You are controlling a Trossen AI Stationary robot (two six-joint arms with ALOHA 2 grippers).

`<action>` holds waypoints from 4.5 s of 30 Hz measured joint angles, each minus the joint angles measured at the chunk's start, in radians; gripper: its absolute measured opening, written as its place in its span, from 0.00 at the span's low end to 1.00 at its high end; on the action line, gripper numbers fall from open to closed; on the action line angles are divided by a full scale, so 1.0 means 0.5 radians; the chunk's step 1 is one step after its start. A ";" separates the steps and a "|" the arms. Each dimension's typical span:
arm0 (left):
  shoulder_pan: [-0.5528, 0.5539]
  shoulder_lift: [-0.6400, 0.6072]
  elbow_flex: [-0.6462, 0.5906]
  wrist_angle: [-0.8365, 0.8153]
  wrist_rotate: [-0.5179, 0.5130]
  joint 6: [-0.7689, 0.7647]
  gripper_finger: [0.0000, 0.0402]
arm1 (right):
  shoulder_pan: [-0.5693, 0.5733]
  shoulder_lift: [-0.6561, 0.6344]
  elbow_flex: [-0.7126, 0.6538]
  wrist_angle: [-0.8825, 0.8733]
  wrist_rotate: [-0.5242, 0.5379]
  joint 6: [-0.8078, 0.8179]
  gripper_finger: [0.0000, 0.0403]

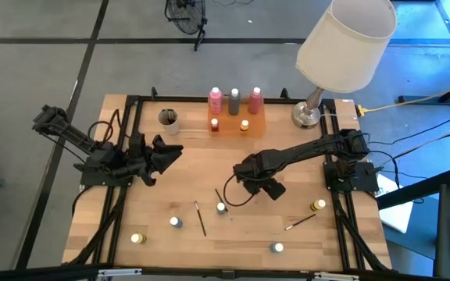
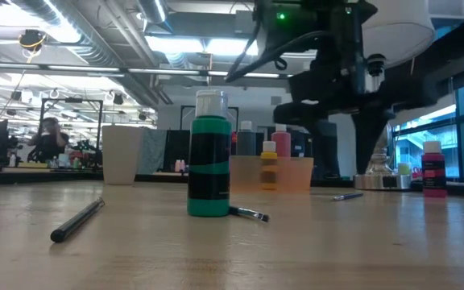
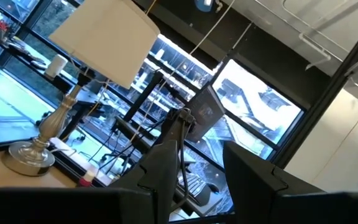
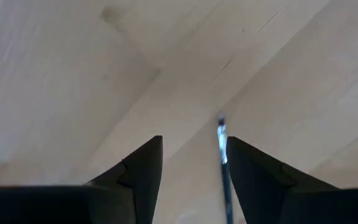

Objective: Pick & Place Paint Supplies
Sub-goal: Put the silver paint brush into the white cup

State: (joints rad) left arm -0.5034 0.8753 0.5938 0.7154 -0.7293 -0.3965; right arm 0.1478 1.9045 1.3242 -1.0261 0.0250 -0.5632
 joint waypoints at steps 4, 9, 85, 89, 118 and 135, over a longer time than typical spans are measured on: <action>0.000 -0.001 0.000 -0.021 -0.005 -0.002 0.32 | -0.001 0.000 -0.030 0.086 0.000 -0.036 0.44; 0.000 0.000 0.000 -0.052 -0.006 -0.024 0.32 | -0.001 0.000 -0.076 0.122 -0.005 -0.043 0.44; 0.000 0.049 0.000 -0.184 -0.027 -0.069 0.32 | -0.157 -0.001 -0.393 0.570 -0.145 -0.162 0.39; 0.000 0.049 0.000 -0.184 -0.026 -0.070 0.32 | -0.157 0.000 -0.393 0.582 -0.149 -0.162 0.35; 0.000 0.049 0.000 -0.199 -0.023 -0.070 0.32 | -0.152 0.002 -0.386 0.611 -0.159 0.026 0.01; 0.000 0.049 0.001 -0.230 -0.004 -0.077 0.32 | -0.109 0.021 -0.087 0.129 -0.073 0.267 0.00</action>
State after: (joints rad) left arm -0.5034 0.8997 0.5941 0.6004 -0.7314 -0.4349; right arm 0.0936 1.9152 1.2808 -0.9615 -0.0113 -0.4298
